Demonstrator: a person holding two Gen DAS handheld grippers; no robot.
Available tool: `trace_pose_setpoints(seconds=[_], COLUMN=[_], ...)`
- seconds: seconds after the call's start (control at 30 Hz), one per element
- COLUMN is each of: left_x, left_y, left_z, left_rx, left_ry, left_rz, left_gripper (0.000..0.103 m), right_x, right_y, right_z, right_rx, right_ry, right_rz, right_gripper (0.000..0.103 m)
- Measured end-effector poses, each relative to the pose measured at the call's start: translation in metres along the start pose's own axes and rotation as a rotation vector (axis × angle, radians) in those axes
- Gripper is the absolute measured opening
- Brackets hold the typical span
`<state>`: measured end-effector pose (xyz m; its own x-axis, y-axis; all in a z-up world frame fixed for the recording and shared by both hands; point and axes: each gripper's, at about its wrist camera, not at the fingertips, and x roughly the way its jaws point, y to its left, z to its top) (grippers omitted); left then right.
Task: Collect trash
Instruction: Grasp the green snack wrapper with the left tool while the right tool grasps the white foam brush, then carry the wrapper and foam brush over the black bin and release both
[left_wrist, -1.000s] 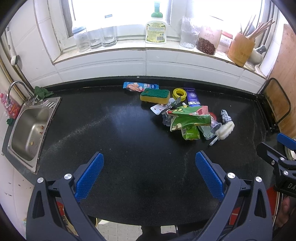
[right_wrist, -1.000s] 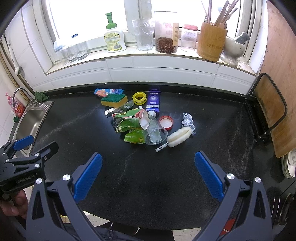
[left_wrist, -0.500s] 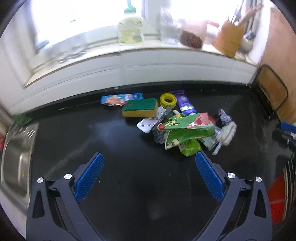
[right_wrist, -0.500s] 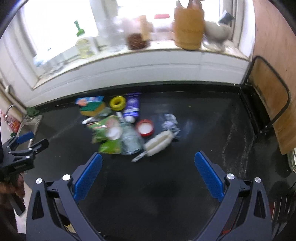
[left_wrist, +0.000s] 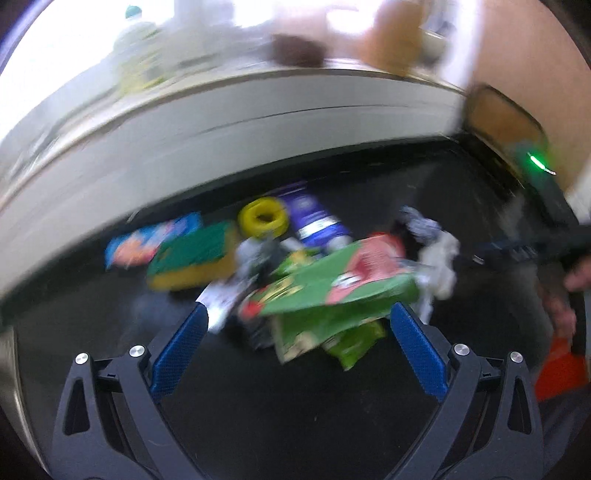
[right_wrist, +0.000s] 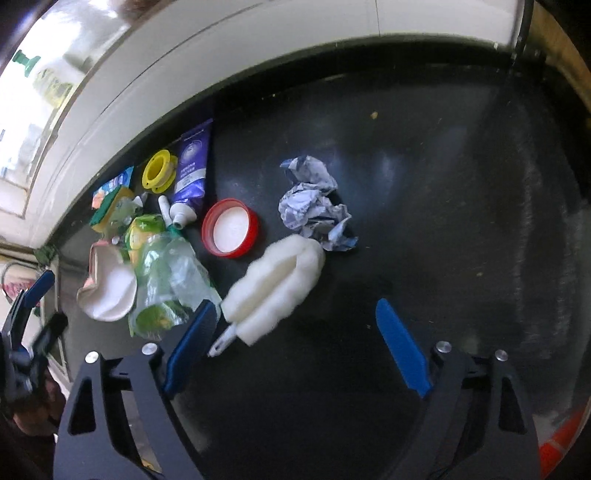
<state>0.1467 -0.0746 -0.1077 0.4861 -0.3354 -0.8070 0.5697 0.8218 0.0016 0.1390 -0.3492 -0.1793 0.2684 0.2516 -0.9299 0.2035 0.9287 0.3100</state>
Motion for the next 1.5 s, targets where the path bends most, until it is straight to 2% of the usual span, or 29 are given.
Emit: trace_pose_setpoints(seconds=[0.1,0.17,0.23,0.33,0.37,0.4,0.43,0.47,0.5,0.57,0.67,0.97,1.23,1.37,1.5], left_x=[0.005,0.012,0.024,0.040,0.044,0.047,0.048,0.049,0.049,0.042,0.024,-0.061,-0.101,-0.122,-0.162], left_y=[-0.022,-0.030,-0.035,-0.041,-0.041,-0.043,-0.046,-0.049,-0.051,-0.055,-0.059,-0.061,-0.060,-0.040,-0.010], left_z=[-0.001,-0.005,-0.007,-0.006,-0.005,-0.003,-0.002,-0.001,0.001,0.001,0.005,0.003,-0.030,-0.048,-0.093], left_rx=[0.248,0.363,0.424,0.473,0.475,0.482,0.484,0.477,0.471,0.453,0.396,0.090,-0.051,-0.189,-0.376], left_ry=[-0.022,-0.017,0.003,-0.007,0.001,0.003,0.009,0.024,0.028,0.028,0.026,-0.032,-0.046,-0.055,-0.076], left_rz=[-0.005,-0.020,-0.042,-0.015,-0.025,-0.029,-0.034,-0.053,-0.055,-0.053,-0.040,-0.047,0.018,0.093,0.206], left_gripper=[0.097,0.097,0.097,0.096,0.089,0.082,0.066,0.054,0.051,0.043,0.037,0.035,0.035,0.035,0.035], right_x=[0.004,0.009,0.015,0.026,0.030,0.033,0.033,0.032,0.029,0.019,-0.006,-0.082,-0.106,-0.112,-0.107], right_y=[0.001,0.000,0.001,0.002,0.001,-0.001,-0.001,0.000,0.001,0.002,0.005,0.037,0.063,0.105,0.182], right_z=[0.001,0.003,0.005,0.009,0.009,0.009,0.009,0.009,0.008,0.006,0.000,-0.029,-0.053,-0.066,-0.083], right_rx=[-0.025,-0.011,0.006,0.009,0.019,0.039,0.048,0.052,0.048,0.039,0.017,-0.141,-0.226,-0.354,-0.560], right_ry=[0.011,0.030,0.046,0.059,0.073,0.087,0.092,0.097,0.094,0.076,0.052,-0.068,-0.111,-0.130,-0.112], right_rz=[-0.009,0.003,0.019,0.000,0.011,0.050,0.076,0.082,0.081,0.084,0.097,0.046,0.013,0.023,0.109], right_gripper=[0.086,0.086,0.086,0.082,0.076,0.065,0.056,0.035,0.029,0.022,0.020,0.020,0.020,0.020,0.020])
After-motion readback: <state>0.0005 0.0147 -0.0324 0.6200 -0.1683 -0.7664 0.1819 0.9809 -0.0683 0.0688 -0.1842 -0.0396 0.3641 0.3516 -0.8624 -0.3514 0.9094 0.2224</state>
